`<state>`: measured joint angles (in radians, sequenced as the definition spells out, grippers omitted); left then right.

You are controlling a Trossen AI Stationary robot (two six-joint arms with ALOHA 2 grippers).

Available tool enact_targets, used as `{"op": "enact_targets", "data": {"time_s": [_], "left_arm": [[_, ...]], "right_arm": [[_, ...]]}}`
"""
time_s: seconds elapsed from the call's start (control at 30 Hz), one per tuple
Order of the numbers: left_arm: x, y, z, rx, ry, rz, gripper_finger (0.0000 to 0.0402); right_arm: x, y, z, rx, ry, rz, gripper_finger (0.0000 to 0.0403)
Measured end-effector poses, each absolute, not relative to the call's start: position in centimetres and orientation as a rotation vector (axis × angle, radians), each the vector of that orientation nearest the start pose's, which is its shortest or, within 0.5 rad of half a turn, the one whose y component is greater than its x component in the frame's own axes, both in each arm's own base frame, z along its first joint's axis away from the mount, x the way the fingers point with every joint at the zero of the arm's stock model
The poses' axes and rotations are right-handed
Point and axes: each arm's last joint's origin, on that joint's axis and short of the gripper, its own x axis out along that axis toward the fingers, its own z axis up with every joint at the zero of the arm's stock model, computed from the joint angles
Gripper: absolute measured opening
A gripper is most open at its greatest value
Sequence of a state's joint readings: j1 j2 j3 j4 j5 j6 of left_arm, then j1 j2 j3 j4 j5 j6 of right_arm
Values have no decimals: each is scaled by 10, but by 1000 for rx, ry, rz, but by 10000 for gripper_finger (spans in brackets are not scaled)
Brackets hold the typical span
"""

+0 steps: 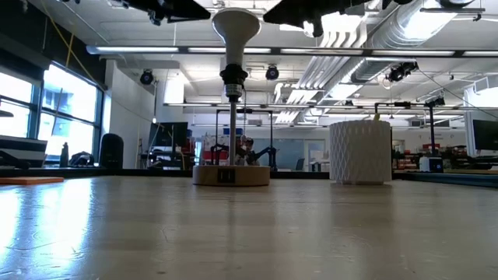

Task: Screw lightbulb
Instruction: Insert the light bulb into the brown lamp

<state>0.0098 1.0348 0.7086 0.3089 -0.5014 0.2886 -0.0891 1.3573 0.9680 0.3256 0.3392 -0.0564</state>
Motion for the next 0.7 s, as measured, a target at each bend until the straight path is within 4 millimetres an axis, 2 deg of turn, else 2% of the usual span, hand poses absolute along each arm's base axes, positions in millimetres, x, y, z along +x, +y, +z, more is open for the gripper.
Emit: {"op": "enact_targets", "data": {"time_s": [0.1,0.23,0.53,0.6,0.7], "left_arm": [[232,15,307,275,73,506,0],[238,24,302,268,87,564,0],[239,46,298,251,105,619,0],[237,46,300,269,105,641,0],[232,41,303,294,117,644,0]], "right_arm": [[310,-43,314,-49,82,-405,0],[315,-42,312,-33,58,-317,0],[318,-23,312,-65,43,-134,0],[316,-21,314,-87,50,-137,0],[309,-20,322,-111,41,-237,0]]}}
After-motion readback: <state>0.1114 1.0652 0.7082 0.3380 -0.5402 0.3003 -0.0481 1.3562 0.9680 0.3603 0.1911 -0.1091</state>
